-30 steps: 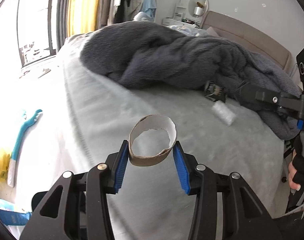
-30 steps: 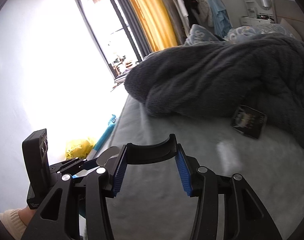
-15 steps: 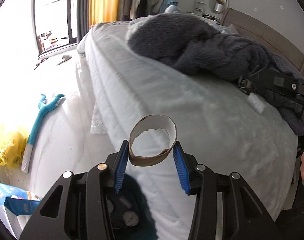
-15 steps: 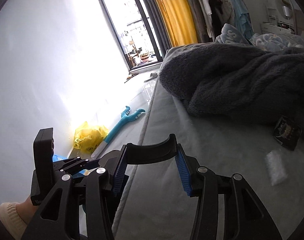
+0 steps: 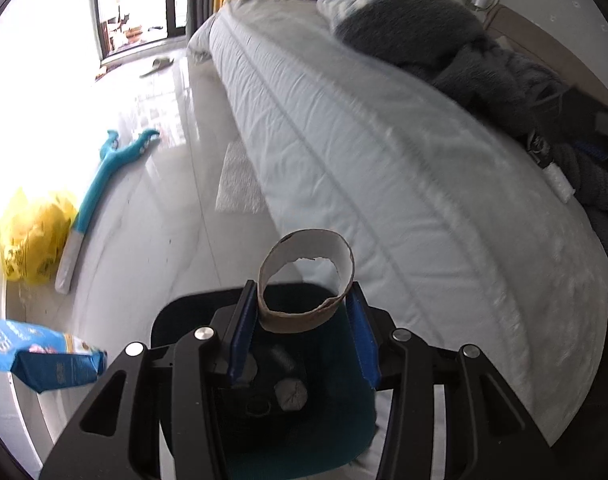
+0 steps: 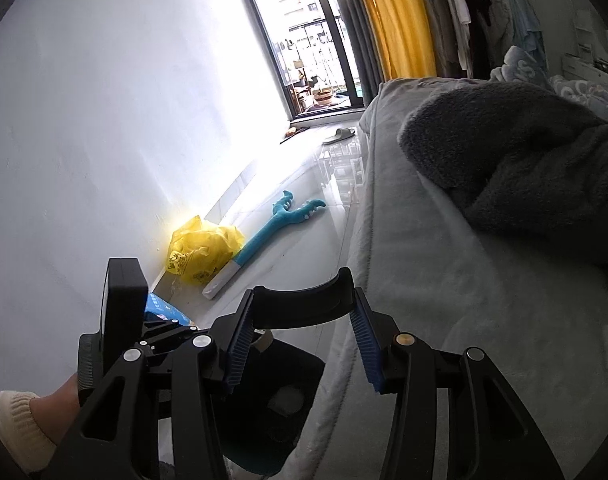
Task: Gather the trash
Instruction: 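Carry the cardboard core and black piece over the black bin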
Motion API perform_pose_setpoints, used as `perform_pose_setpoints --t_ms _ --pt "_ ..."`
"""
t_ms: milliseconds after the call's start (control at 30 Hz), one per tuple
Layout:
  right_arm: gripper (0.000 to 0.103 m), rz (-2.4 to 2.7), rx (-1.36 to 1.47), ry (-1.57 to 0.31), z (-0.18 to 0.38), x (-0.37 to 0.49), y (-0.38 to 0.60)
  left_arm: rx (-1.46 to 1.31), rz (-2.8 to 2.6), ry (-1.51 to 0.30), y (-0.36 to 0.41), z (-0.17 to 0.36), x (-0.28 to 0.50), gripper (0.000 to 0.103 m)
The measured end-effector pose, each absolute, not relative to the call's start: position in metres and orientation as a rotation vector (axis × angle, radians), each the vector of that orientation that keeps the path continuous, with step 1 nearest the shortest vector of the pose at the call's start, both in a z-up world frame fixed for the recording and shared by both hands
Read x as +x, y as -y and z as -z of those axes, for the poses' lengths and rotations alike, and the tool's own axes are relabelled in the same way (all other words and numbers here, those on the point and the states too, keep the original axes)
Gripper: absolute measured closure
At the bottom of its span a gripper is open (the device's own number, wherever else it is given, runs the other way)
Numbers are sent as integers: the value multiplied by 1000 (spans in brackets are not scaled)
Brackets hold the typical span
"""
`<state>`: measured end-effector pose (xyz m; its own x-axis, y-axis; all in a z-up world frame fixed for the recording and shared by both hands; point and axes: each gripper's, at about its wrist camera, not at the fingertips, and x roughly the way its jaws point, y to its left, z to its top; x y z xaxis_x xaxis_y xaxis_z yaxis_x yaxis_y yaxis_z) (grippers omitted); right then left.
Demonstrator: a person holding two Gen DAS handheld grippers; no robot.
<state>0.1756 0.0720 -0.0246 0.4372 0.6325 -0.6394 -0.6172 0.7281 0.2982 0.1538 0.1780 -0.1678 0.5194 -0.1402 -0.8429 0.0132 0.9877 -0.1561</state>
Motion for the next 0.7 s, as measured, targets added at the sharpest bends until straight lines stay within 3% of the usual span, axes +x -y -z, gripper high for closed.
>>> perform_pose_setpoints --t_ms 700 --pt "55 -865 -73 -902 68 170 -164 -195 106 -1283 -233 236 126 51"
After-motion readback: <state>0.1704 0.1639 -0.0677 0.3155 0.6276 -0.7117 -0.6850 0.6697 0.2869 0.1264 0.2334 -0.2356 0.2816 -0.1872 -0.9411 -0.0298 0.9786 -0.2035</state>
